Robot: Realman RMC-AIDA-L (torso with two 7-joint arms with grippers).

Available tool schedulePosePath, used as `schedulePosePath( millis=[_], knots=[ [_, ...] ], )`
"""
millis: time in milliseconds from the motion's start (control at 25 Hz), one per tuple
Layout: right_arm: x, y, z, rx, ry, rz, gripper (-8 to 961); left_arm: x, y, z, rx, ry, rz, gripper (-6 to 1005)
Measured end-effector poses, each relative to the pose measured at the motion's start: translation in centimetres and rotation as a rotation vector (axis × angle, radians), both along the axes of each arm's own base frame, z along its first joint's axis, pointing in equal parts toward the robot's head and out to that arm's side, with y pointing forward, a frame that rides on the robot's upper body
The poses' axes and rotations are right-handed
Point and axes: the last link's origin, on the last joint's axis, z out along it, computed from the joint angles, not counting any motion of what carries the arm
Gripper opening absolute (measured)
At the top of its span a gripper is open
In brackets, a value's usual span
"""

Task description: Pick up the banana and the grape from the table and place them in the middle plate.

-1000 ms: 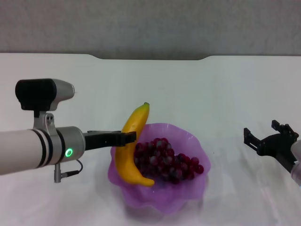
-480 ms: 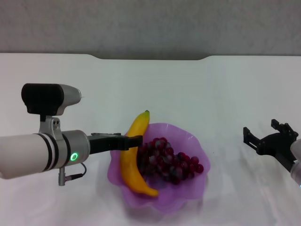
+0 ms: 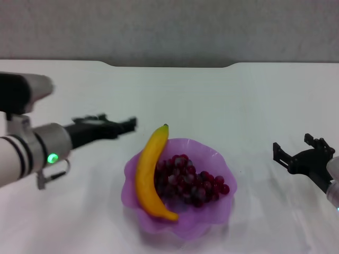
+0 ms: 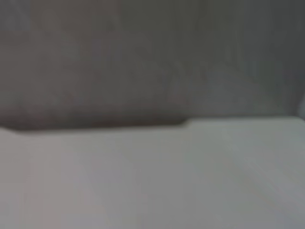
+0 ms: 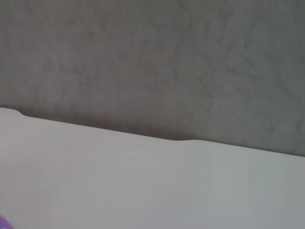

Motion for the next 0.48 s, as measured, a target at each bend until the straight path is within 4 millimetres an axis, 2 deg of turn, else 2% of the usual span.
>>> schedulePosePath(
  millis=[160,320,400,480],
  knots=[
    [-0.2,0.1,-0.1,-0.002,0.001,0.007,892,-1.6,0.5,1.0,0.215,0.124,-0.029,891],
    [-0.3,0.2,-0.1,-0.003,0.002,0.010,892,-2.9,-0.1,0.1,0.383,0.240,-0.038,891],
    [-0.3,0.1,-0.2,-0.005,0.002,0.009,892,-3.9,-1.1,-0.8,0.526,0.319,-0.054,891],
    [-0.4,0.1,-0.2,-0.009,0.000,0.012,892,-4.2,-1.6,-1.0,0.583,0.338,-0.066,890]
  ],
)
